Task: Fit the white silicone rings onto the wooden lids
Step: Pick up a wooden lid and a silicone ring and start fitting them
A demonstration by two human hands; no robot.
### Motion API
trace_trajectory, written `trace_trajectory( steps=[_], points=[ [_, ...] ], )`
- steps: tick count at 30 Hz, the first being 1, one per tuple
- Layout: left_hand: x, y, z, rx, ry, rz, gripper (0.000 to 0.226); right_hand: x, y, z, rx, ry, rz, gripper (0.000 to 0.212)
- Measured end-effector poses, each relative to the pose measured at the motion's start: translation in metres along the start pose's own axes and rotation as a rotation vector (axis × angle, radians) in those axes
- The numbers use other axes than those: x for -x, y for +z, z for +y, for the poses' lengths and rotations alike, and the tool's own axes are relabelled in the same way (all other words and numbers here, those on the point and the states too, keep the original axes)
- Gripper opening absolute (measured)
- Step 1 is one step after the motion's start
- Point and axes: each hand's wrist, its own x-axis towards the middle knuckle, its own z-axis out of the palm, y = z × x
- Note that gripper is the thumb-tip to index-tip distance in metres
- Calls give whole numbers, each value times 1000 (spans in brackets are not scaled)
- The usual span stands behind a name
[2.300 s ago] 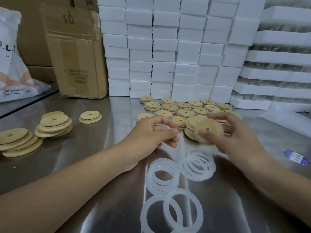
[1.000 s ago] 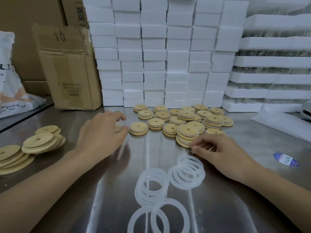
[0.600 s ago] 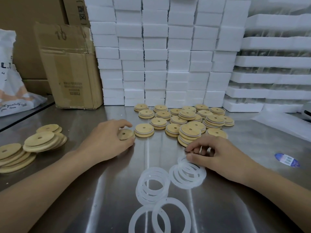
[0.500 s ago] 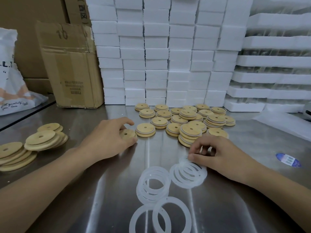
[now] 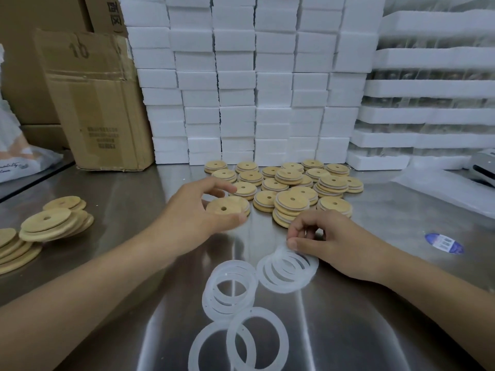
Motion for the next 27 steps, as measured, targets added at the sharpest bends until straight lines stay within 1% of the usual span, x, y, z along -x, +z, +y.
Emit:
trace_trajectory(
  steps=[2,5,7,9,10,13,14,16,18,20,22,23,26,27],
  points=[
    [1,6,3,219,-85,-38,52,-1,-1,-1,-21,18,-3,9],
    [1,12,6,617,-208,-126,80,-3,-2,-2,-116,28,36,9],
    [2,19,9,724,-245,-170,86,-4,-1,-4,-234,34,71,9],
    [2,26,11,729,-257,-194,82,-5,3,-6,-369,46,122,10],
    [2,28,10,705,-255,-191,75,-5,5,-7,-419,53,145,10],
    [0,32,8,573,-201,-203,40,-6,10,-10,-514,76,151,13],
    [1,33,7,524,-168,-219,32,-6,12,-12,-540,86,142,13],
    [3,34,5,445,-100,-240,26,-6,14,-14,-632,101,142,11],
    [4,34,5,392,-66,-241,22,-7,16,-15,-783,106,157,12],
    [4,34,4,372,-68,-253,21,-9,19,-17,-913,106,172,11],
    [4,33,5,404,-83,-311,23,-12,24,-17,-974,107,187,11],
    [4,32,6,430,-97,-353,29,-13,27,-18,-968,109,200,12],
    [3,29,8,499,-160,-471,56,-13,34,-18,-849,120,267,14],
    [4,28,9,510,-163,-504,58,-13,35,-18,-817,121,289,12]
  ],
)
